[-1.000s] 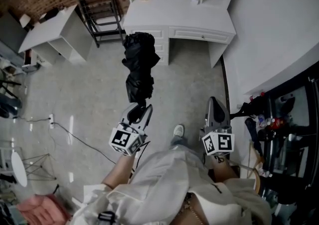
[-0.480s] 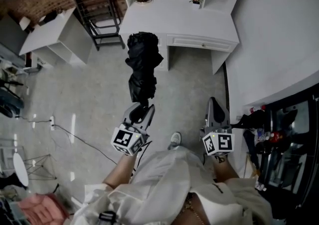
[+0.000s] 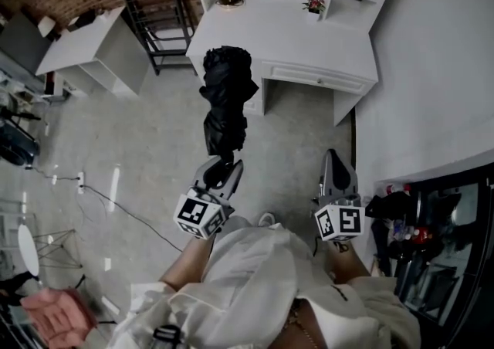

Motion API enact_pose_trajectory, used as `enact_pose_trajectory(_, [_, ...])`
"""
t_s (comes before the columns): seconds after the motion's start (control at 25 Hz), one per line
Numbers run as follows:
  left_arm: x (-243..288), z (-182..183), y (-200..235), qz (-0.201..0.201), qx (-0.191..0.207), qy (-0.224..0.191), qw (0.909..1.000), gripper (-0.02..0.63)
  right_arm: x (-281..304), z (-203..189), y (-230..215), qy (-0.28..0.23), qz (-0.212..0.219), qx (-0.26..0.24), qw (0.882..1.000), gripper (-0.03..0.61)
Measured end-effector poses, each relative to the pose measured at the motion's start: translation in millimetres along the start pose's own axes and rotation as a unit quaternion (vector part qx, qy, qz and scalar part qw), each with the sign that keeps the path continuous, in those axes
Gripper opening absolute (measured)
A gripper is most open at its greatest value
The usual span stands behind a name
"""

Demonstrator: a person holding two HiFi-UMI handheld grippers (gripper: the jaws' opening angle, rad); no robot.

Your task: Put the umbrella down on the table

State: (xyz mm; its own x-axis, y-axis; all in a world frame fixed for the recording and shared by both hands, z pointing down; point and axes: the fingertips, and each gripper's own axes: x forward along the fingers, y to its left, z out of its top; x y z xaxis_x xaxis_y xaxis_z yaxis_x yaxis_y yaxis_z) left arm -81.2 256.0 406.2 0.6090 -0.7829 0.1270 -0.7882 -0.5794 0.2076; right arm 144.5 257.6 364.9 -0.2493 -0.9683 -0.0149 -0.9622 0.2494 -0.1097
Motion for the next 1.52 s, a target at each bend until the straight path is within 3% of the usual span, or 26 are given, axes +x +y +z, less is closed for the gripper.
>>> enact_pose_trajectory(0.52, [2, -5, 2, -0.009, 0.005, -0.005, 0.9999, 0.135, -5, -11, 8, -0.005, -0.004, 0.006, 1.000, 0.018])
enact_pose_trajectory(0.72, [26, -1, 12, -0.013, 0.003, -0.012, 0.9998, 0.135, 16, -13, 6, -0.004, 0.003, 0.000, 1.000, 0.018])
enact_pose_trajectory(1.24, [163, 41, 128, -0.027, -0.006, -0.008, 0.9996, 0.135, 200, 0, -12, 0.004, 0.009, -0.014, 1.000, 0.018])
enact_pose_trajectory(1.52, [230, 41, 177, -0.039, -0.015, 0.005, 0.9991, 0.135, 274, -14, -30, 0.010, 0.002, -0.018, 1.000, 0.018])
